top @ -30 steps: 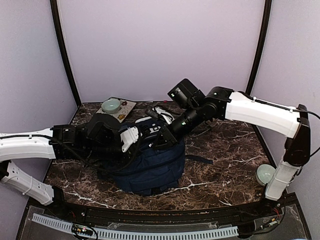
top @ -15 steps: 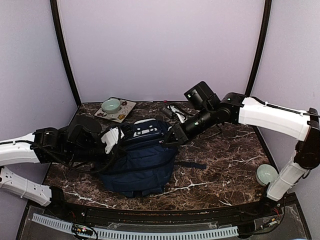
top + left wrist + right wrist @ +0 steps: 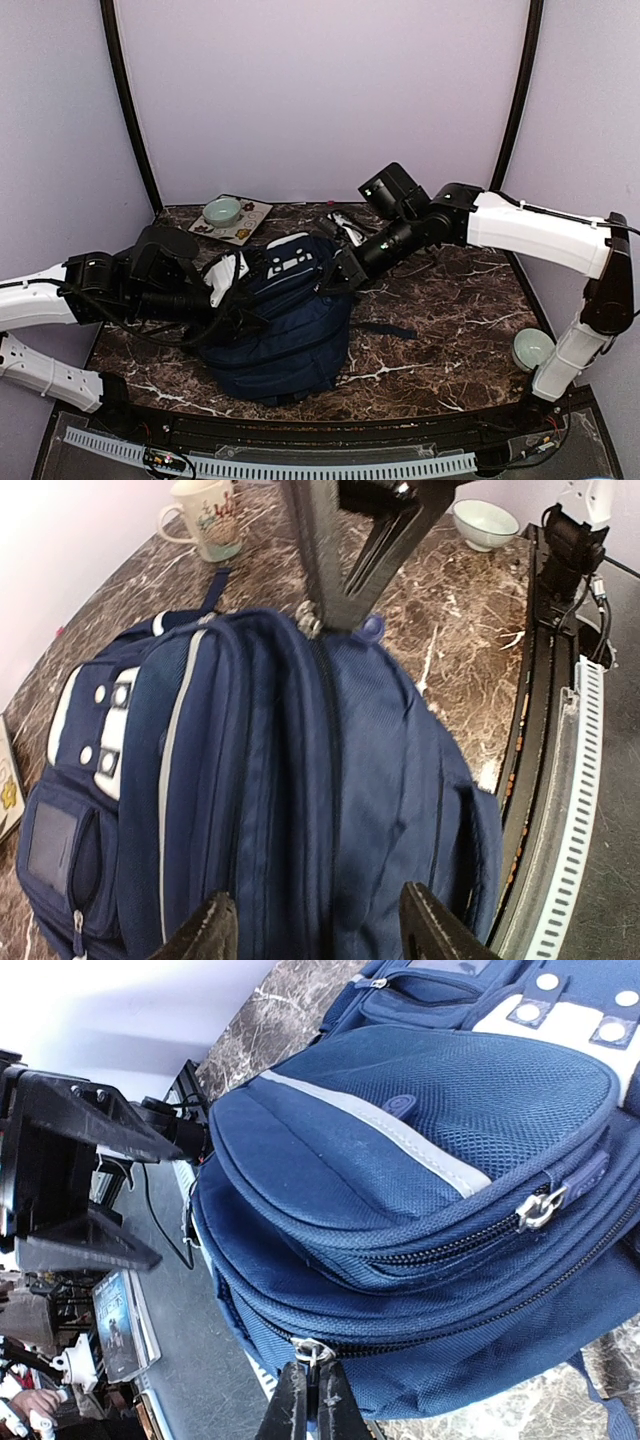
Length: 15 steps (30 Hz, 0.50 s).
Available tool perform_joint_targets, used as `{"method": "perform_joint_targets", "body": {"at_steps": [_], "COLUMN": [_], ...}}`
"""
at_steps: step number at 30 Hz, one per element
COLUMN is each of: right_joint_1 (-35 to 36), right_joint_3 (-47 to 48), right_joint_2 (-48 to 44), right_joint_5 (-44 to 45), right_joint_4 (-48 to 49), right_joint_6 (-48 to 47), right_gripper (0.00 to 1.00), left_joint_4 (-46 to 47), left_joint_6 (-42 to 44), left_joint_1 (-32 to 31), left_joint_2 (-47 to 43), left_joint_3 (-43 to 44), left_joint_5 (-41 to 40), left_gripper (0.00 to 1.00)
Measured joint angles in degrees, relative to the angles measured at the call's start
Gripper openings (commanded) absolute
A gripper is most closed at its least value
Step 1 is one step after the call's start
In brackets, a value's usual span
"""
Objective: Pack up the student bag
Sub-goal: Zip the upper front pocket of the student bag, then hold the upper front pocket of the student bag.
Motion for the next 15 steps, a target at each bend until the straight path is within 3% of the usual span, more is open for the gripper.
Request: {"method": "perform_joint_targets", "body": {"at_steps": [4,9,11,15], "right_joint_1": [1.14,1.70,1.77,2.16], "right_joint_3": [2.38,3.74,3.78,3.78], "right_joint_2": [1.66,2.16,2.16,2.16], "right_joint_5": [0.02,0.09,0.07,0.07], "right_joint_4": [-1.64,-2.16,-2.36,-2.58], "right_joint_6": [0.07,0.20,0.24,0.22], "right_gripper": [0.00,0.00,0.00,0.00], "left_joint_4": [2.16,5.09,6.19,8.02], "left_joint_6": [0.92,2.23,2.56,3.08], "left_joint_1": [0.00,0.00,0.00,0.17], "left_joint_2": [3.32,8.63,9.84,11.21], "left_joint_3": [1.33,2.84,2.84,2.84], "left_joint_5": [3.02,4.42,4.13,2.49], "left_gripper": [0.57,0.48,0.37,0.05]}}
